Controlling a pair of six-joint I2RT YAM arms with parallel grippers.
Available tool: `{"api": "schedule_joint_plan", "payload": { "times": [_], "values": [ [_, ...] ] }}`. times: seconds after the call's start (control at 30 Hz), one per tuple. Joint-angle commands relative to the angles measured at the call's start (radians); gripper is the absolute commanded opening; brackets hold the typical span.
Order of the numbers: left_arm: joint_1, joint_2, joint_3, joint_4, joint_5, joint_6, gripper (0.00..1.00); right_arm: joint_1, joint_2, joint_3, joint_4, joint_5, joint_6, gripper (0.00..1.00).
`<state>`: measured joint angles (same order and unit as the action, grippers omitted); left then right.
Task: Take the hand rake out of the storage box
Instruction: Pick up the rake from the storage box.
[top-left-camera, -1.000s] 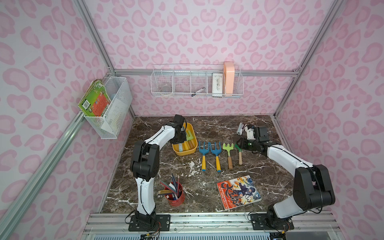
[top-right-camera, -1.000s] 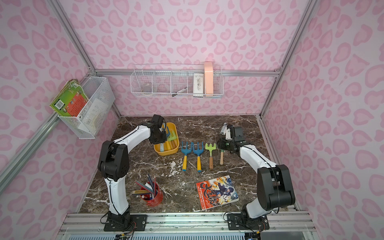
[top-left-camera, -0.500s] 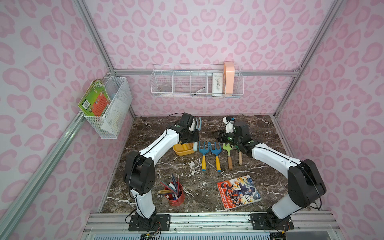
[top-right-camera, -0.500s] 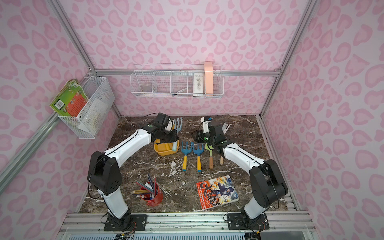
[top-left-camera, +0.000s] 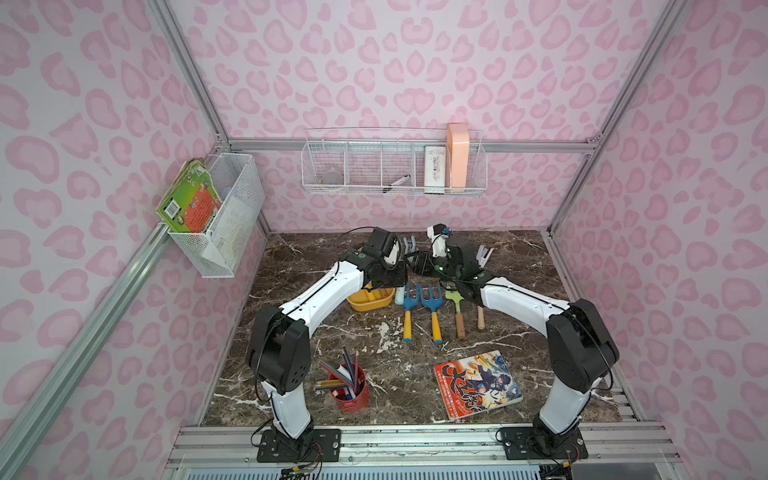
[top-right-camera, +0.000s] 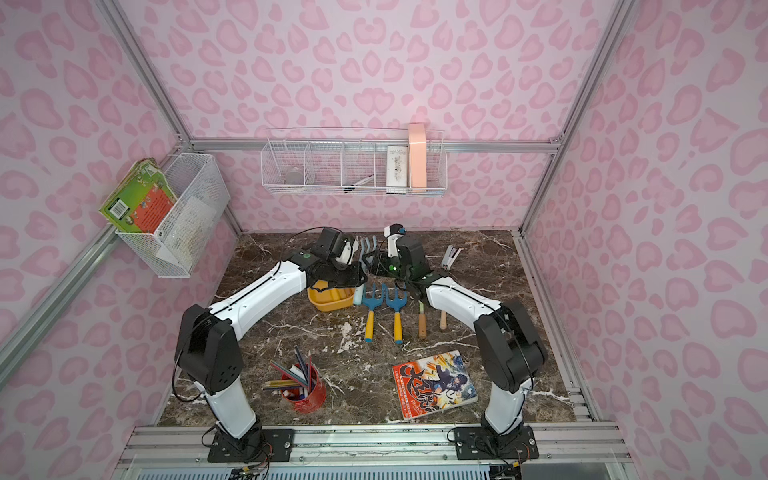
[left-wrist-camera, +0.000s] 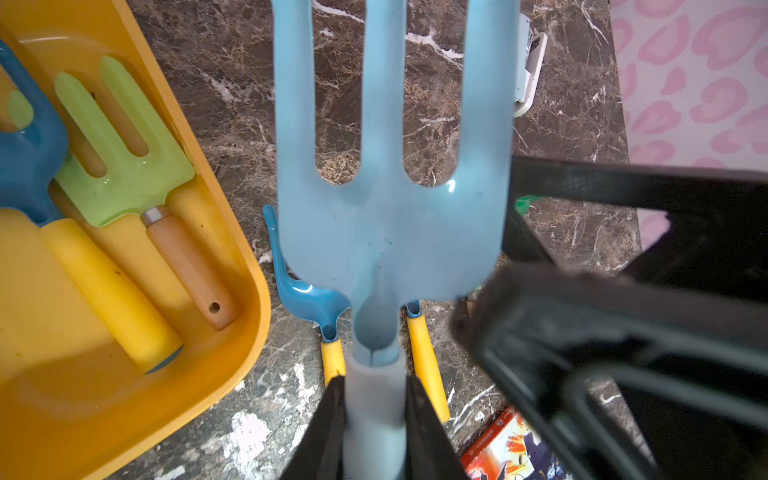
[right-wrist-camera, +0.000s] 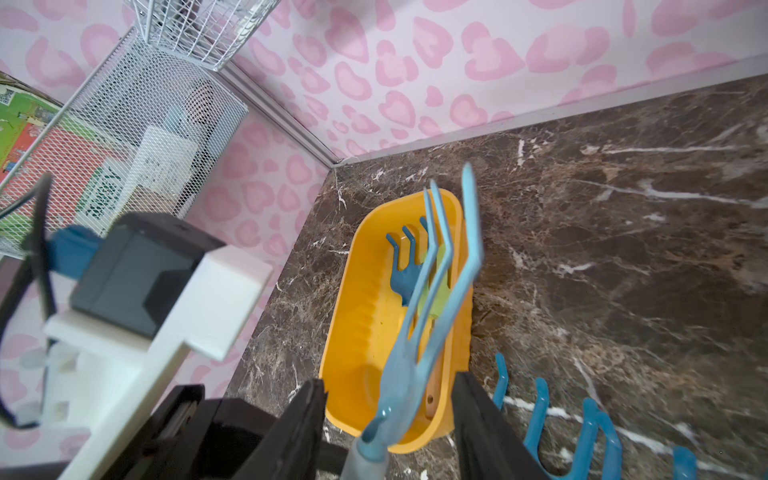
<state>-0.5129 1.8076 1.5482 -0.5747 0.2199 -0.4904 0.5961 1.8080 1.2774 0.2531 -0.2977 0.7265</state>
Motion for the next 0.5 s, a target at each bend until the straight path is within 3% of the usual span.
{"api": "schedule_joint_plan", "payload": {
  "times": [0.0, 0.1, 0.23, 0.47],
  "values": [
    [-0.001, -0.007, 0.004, 0.012, 0.003, 0.017, 0.19, 0.003, 0.019, 0.022, -0.016, 0.016, 0.022, 0.49],
    [-0.005, -0.013, 0.003, 0.012, 0.003, 0.019, 0.19, 0.004, 0.037, 0.029, -0.013, 0.012, 0.038, 0.43],
    [-0.006, -0.017, 0.001, 0.009, -0.001, 0.022, 0.19, 0.004, 0.061, 0.039, -0.007, -0.001, 0.058, 0.27],
    [-0.010, -0.016, 0.006, -0.008, -0.017, 0.032, 0.21, -0.002, 0.074, 0.033, 0.008, -0.009, 0.097, 0.06]
  ]
}}
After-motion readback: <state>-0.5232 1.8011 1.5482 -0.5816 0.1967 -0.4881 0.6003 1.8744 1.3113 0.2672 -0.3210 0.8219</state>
